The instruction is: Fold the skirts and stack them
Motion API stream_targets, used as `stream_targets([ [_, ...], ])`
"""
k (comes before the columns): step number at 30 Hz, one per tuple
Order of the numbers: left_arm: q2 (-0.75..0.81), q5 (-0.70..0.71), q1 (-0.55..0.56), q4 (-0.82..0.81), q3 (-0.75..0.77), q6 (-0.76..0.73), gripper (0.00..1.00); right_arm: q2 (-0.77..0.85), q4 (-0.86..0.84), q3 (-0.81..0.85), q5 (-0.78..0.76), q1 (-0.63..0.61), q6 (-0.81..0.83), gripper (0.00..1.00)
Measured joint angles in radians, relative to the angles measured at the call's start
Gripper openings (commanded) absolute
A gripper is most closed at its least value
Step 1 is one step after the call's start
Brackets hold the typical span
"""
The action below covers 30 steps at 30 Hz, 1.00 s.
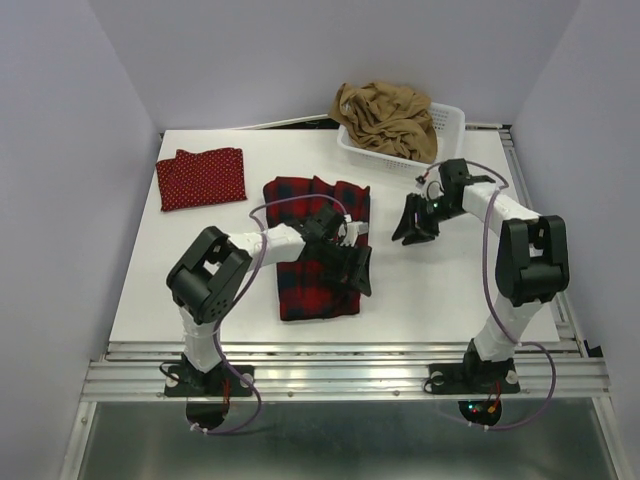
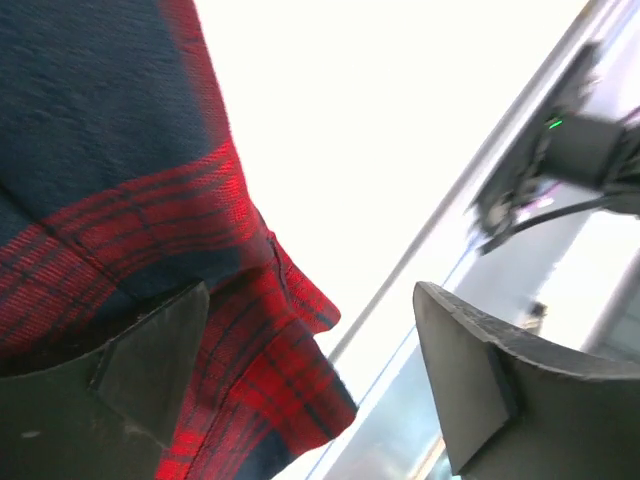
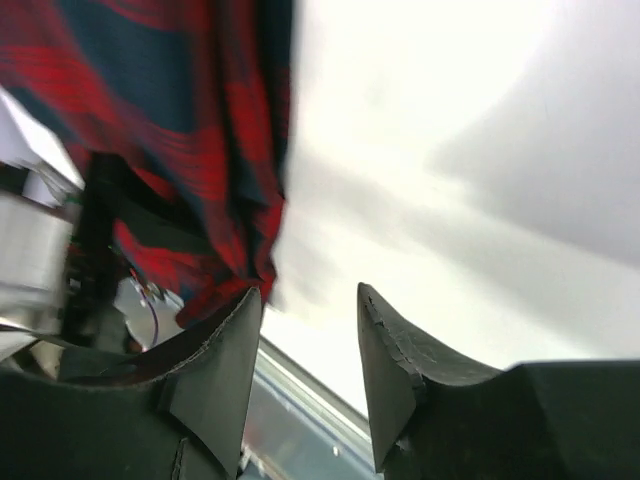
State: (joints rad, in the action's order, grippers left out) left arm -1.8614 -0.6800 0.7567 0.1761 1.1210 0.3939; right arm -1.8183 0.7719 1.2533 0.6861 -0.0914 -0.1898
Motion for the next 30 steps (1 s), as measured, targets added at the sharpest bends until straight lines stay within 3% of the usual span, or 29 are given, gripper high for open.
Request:
stream_targets([
  [6,0.096,0.115,-0.013,0.1,-0.003,-0.171,0.99,-0.059,-0.141,0.136,0.066,-0.008,-0.09,0.5],
  [12,0.268,0.208,-0.021,0.166,0.05,-0.278,0.98,-0.139,-0.237,0.154,0.084,-0.034,-0.211,0.66],
  [13,0.292,0.225,-0.021,0.168,0.06,-0.286,0.85,-0.138,-0.248,0.147,0.087,-0.05,-0.228,0.65],
  [16,0.38,0.299,-0.022,0.171,0.075,-0.338,0.72,-0.127,-0.296,0.116,0.096,-0.096,-0.252,0.64],
  [22,0.463,0.477,-0.039,0.188,0.064,-0.406,0.7,-0.121,-0.349,0.058,0.097,-0.187,-0.298,0.59],
  [25,0.463,0.519,-0.073,0.188,0.035,-0.413,0.68,-0.13,-0.394,0.072,0.087,-0.204,-0.313,0.49],
  [26,0.463,0.53,-0.082,0.191,0.027,-0.418,0.64,-0.139,-0.403,0.084,0.083,-0.206,-0.319,0.39],
  [27,0.463,0.533,-0.093,0.192,0.019,-0.422,0.63,-0.151,-0.416,0.097,0.078,-0.21,-0.325,0.35],
  [30,0.463,0.511,-0.109,0.212,0.016,-0.462,0.68,-0.189,-0.441,0.127,0.059,-0.211,-0.332,0.21],
])
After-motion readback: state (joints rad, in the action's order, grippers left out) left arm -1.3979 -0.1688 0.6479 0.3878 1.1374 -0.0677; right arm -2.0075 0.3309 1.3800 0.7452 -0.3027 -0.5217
